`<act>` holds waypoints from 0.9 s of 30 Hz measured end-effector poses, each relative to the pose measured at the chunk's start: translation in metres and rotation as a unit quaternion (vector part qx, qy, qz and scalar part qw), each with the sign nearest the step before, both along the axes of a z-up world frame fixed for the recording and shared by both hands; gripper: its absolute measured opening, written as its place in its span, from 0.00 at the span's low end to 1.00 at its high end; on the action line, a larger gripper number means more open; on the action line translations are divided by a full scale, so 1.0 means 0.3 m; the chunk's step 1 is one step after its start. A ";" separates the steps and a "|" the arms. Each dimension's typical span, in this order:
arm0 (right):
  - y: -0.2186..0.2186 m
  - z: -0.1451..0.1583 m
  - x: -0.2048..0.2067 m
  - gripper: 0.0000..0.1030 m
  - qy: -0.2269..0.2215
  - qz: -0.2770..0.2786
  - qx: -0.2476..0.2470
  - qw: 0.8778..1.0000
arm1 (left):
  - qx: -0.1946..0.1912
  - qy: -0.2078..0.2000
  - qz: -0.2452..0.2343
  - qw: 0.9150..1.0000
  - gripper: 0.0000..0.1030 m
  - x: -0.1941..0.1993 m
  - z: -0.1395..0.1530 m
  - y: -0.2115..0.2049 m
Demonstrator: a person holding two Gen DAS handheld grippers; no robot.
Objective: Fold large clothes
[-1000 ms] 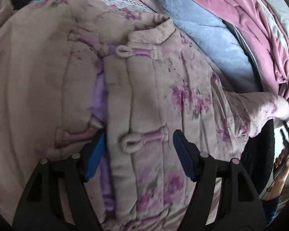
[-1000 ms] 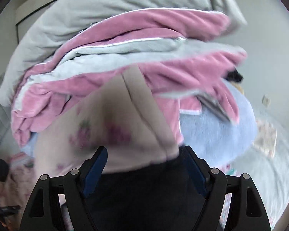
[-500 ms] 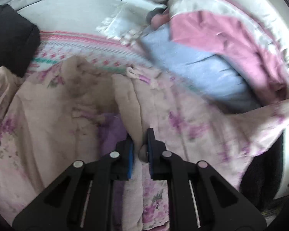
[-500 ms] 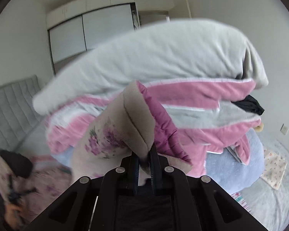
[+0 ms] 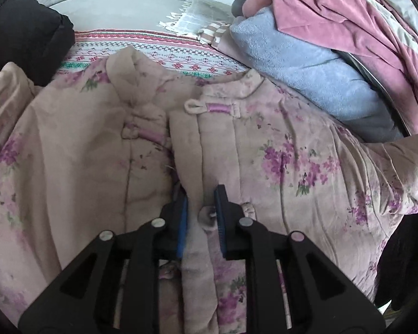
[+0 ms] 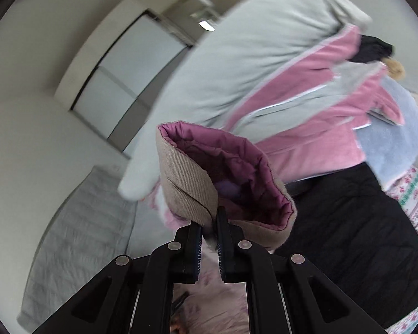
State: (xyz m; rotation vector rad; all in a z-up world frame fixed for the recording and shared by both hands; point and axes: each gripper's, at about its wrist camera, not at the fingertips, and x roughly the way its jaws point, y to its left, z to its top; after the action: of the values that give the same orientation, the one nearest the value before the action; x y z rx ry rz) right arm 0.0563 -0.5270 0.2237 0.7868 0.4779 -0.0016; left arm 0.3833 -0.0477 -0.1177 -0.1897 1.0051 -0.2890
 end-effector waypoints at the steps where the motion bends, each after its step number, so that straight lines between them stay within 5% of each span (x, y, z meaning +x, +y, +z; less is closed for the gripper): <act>1: 0.043 0.029 0.012 0.09 -0.010 0.011 -0.003 1.000 | -0.001 0.001 0.002 1.000 0.19 -0.004 -0.004 -0.004; 3: 0.144 0.098 0.062 0.09 -0.013 0.017 -0.036 0.999 | -0.006 0.009 0.008 1.000 0.20 -0.004 -0.016 0.008; 6: 0.179 0.105 0.085 0.09 -0.016 0.016 0.025 0.999 | -0.016 0.009 0.014 1.000 0.20 -0.013 -0.002 0.019; 9: 0.119 0.053 -0.018 0.09 -0.039 -0.035 0.084 0.995 | -0.023 0.008 0.014 1.000 0.20 -0.029 0.015 0.041; 12: 0.020 -0.033 -0.192 0.13 -0.045 -0.130 0.079 0.987 | -0.022 0.004 0.009 1.000 0.20 -0.039 0.019 0.046; 15: -0.047 -0.054 -0.236 0.18 -0.012 -0.175 -0.021 0.984 | -0.024 0.011 0.006 1.000 0.20 -0.038 0.013 0.041; 17: -0.122 -0.095 -0.177 0.55 0.070 -0.232 -0.173 0.955 | -0.030 0.015 0.006 0.999 0.20 -0.034 0.019 0.044; 18: -0.164 -0.141 -0.159 0.67 0.114 -0.247 -0.203 0.941 | -0.037 0.017 0.009 0.999 0.20 -0.037 0.027 0.053; 19: -0.204 -0.184 -0.161 0.67 0.140 -0.257 -0.206 0.934 | -0.044 0.019 0.013 0.999 0.20 -0.043 0.037 0.066; 20: -0.233 -0.234 -0.192 0.67 0.147 -0.263 -0.189 0.935 | -0.055 0.019 0.016 0.998 0.20 -0.051 0.052 0.084; 23: -0.228 -0.389 -0.339 0.67 0.072 -0.214 -0.084 0.971 | -0.062 0.014 0.015 0.998 0.20 -0.075 0.101 0.118; 27: -0.158 -0.578 -0.471 0.67 0.021 -0.190 0.004 0.982 | -0.070 0.020 -0.003 0.997 0.20 -0.141 0.159 0.140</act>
State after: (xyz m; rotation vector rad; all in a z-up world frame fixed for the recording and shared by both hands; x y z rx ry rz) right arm -0.0849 -0.5744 0.0505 0.8775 0.3616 -0.3711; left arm 0.3411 -0.0057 -0.0701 -0.3206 1.0256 -0.3617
